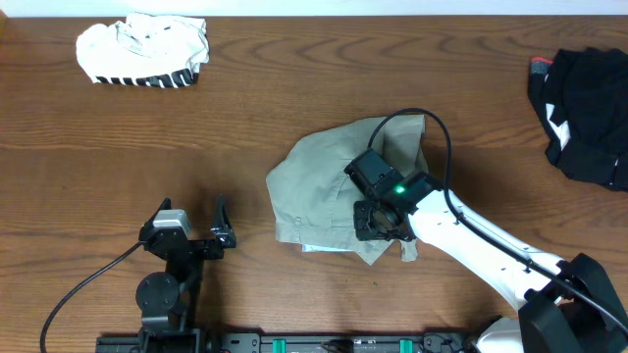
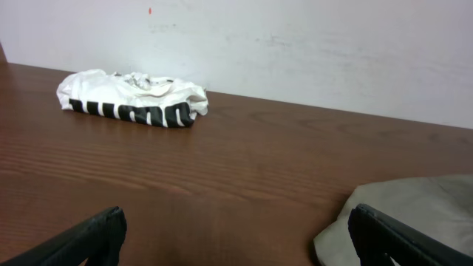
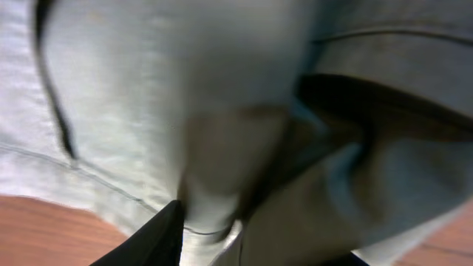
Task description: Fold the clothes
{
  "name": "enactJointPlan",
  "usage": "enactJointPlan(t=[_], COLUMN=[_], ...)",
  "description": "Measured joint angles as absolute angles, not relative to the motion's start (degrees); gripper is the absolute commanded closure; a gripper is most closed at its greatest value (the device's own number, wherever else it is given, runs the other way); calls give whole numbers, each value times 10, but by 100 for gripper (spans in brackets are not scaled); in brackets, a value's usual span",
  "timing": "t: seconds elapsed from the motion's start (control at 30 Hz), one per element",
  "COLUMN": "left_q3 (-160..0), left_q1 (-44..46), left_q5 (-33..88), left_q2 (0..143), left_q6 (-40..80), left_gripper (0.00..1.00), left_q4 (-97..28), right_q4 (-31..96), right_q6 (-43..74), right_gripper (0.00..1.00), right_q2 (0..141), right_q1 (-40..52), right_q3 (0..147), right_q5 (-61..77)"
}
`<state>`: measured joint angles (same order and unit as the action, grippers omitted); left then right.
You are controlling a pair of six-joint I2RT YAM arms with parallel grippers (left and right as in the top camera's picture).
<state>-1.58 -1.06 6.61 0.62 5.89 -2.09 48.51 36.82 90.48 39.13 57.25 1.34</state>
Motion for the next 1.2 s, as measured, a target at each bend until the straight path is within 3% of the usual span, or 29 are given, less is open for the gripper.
enactJointPlan(t=[0.27, 0.53, 0.7, 0.87, 1.2], left_q3=[-16, -16, -15, -6, -37], left_q1=[-11, -11, -11, -11, -11], left_q5=[124, 290, 369, 449, 543], left_q2=[6, 6, 6, 6, 6], left_q6=[98, 181, 229, 251, 293], left_gripper=[2, 2, 2, 2, 2], left_q4=[-12, -6, 3, 61, 105], right_q4=[510, 506, 499, 503, 515], right_q6=[369, 366, 359, 349, 351], right_gripper=[47, 49, 65, 99, 99], right_q2=[905, 905, 905, 905, 904], right_q1=[382, 381, 381, 381, 372], right_q3=[573, 573, 573, 572, 572], right_q5=[-12, -8, 2, 3, 1])
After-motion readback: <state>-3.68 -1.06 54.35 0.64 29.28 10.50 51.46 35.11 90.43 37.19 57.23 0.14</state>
